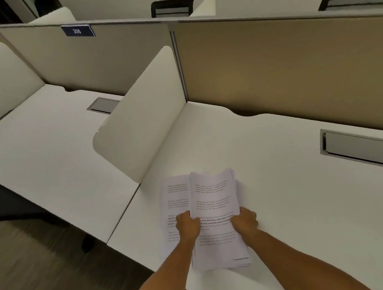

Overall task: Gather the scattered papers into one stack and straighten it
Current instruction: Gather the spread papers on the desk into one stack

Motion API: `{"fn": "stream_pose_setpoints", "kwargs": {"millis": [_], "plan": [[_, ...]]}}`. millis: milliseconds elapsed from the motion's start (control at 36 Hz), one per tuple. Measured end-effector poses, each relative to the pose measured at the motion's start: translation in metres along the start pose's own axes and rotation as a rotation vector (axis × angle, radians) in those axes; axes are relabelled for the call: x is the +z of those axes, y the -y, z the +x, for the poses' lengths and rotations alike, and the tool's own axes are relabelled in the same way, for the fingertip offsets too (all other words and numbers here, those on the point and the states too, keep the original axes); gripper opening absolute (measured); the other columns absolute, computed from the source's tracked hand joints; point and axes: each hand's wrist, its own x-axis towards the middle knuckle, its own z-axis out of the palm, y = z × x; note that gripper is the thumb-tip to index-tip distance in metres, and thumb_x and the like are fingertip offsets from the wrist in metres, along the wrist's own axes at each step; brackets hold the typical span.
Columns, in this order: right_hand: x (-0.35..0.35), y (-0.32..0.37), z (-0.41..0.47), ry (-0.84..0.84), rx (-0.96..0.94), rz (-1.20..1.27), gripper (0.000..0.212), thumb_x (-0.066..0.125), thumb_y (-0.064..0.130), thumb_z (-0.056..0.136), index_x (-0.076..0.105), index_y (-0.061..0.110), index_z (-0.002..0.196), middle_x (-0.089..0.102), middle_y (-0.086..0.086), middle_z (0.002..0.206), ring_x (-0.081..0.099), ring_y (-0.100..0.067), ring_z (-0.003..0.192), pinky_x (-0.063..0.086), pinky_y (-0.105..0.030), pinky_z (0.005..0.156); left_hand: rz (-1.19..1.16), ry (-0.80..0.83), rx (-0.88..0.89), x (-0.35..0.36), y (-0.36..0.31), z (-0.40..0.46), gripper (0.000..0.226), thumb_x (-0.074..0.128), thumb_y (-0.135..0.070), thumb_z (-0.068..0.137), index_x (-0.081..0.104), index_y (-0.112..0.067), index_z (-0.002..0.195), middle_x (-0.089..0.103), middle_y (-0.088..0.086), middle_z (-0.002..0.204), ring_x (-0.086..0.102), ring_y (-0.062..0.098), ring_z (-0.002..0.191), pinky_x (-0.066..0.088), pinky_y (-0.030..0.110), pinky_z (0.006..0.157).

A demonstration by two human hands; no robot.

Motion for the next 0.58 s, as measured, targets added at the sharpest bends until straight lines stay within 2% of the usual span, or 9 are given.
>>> {"fn": "stream_pose_setpoints", "kwargs": {"millis": [111, 222, 278, 333, 361, 444, 500, 528, 583], "plan": [[0.006, 0.010, 0.000, -0.005, 0.041, 0.003, 0.047, 0.057, 0.014, 0.091, 0.053, 0.008, 0.138, 0.048, -0.020, 0.139, 0.059, -0.035, 0.117, 0.051, -0.046, 0.103, 0.045, 0.025, -0.016, 0.002, 0.003, 0.005, 0.032, 0.058, -0.004, 0.088, 0.060, 0.007, 0.118, 0.057, 0.025, 0.125, 0.058, 0.039, 0.115, 0.051, 0.050, 0.100], [0.010, 0.013, 0.003, 0.063, 0.045, 0.157, 0.058, 0.060, 0.011, 0.091, 0.043, 0.007, 0.146, 0.042, -0.018, 0.145, 0.058, -0.034, 0.118, 0.053, -0.045, 0.103, 0.011, 0.047, -0.028, 0.000, 0.003, 0.011, 0.032, 0.054, 0.001, 0.088, 0.056, 0.012, 0.118, 0.053, 0.030, 0.126, 0.060, 0.041, 0.110, 0.054, 0.051, 0.096], [0.012, 0.013, 0.004, 0.105, 0.046, 0.245, 0.064, 0.058, 0.007, 0.091, 0.034, 0.007, 0.150, 0.042, -0.018, 0.147, 0.055, -0.032, 0.122, 0.049, -0.044, 0.107, -0.018, 0.067, -0.035, -0.001, 0.003, 0.012, 0.032, 0.054, 0.000, 0.089, 0.057, 0.006, 0.120, 0.055, 0.024, 0.126, 0.062, 0.036, 0.106, 0.056, 0.045, 0.095], [0.015, 0.014, 0.004, 0.127, 0.046, 0.317, 0.067, 0.055, 0.001, 0.091, 0.028, 0.006, 0.152, 0.048, -0.016, 0.144, 0.055, -0.031, 0.122, 0.048, -0.042, 0.107, -0.039, 0.088, -0.027, -0.003, 0.002, 0.011, 0.030, 0.054, -0.002, 0.090, 0.059, -0.003, 0.119, 0.063, 0.014, 0.121, 0.064, 0.025, 0.100, 0.058, 0.034, 0.087], [0.016, 0.015, 0.003, 0.120, 0.044, 0.324, 0.067, 0.053, -0.001, 0.090, 0.026, 0.007, 0.151, 0.052, -0.015, 0.138, 0.057, -0.030, 0.117, 0.050, -0.039, 0.103, -0.056, 0.092, -0.021, -0.004, 0.002, 0.011, 0.030, 0.055, -0.003, 0.090, 0.058, -0.007, 0.120, 0.066, 0.009, 0.117, 0.064, 0.019, 0.094, 0.057, 0.028, 0.079], [0.020, 0.019, 0.001, 0.065, 0.023, 0.315, 0.057, 0.050, -0.001, 0.090, 0.028, 0.013, 0.140, 0.059, -0.007, 0.108, 0.061, -0.022, 0.092, 0.055, -0.034, 0.077, -0.124, 0.048, -0.005, -0.009, 0.002, 0.011, 0.031, 0.061, -0.009, 0.088, 0.049, -0.019, 0.115, 0.067, 0.001, 0.105, 0.062, 0.004, 0.075, 0.048, 0.013, 0.057], [0.022, 0.024, 0.000, 0.046, 0.009, 0.294, 0.057, 0.051, 0.000, 0.090, 0.026, 0.015, 0.139, 0.059, -0.007, 0.110, 0.061, -0.019, 0.086, 0.052, -0.028, 0.066, -0.163, 0.014, 0.005, -0.014, 0.004, 0.012, 0.038, 0.064, -0.014, 0.088, 0.040, -0.022, 0.116, 0.062, -0.005, 0.097, 0.060, 0.001, 0.074, 0.045, 0.012, 0.054], [0.024, 0.027, 0.001, 0.040, 0.001, 0.277, 0.058, 0.052, 0.002, 0.090, 0.027, 0.015, 0.140, 0.060, -0.010, 0.117, 0.061, -0.021, 0.088, 0.052, -0.028, 0.067, -0.182, 0.009, 0.013, -0.017, 0.006, 0.012, 0.041, 0.065, -0.015, 0.088, 0.038, -0.023, 0.118, 0.060, -0.009, 0.095, 0.060, 0.001, 0.076, 0.045, 0.013, 0.055], [0.027, 0.031, 0.001, 0.029, -0.023, 0.226, 0.056, 0.056, 0.007, 0.090, 0.034, 0.012, 0.141, 0.063, -0.012, 0.123, 0.064, -0.024, 0.095, 0.056, -0.035, 0.078, -0.205, 0.005, 0.040, -0.025, 0.011, 0.015, 0.038, 0.065, -0.016, 0.089, 0.044, -0.024, 0.119, 0.062, -0.010, 0.099, 0.061, 0.000, 0.080, 0.047, 0.012, 0.058]]}}
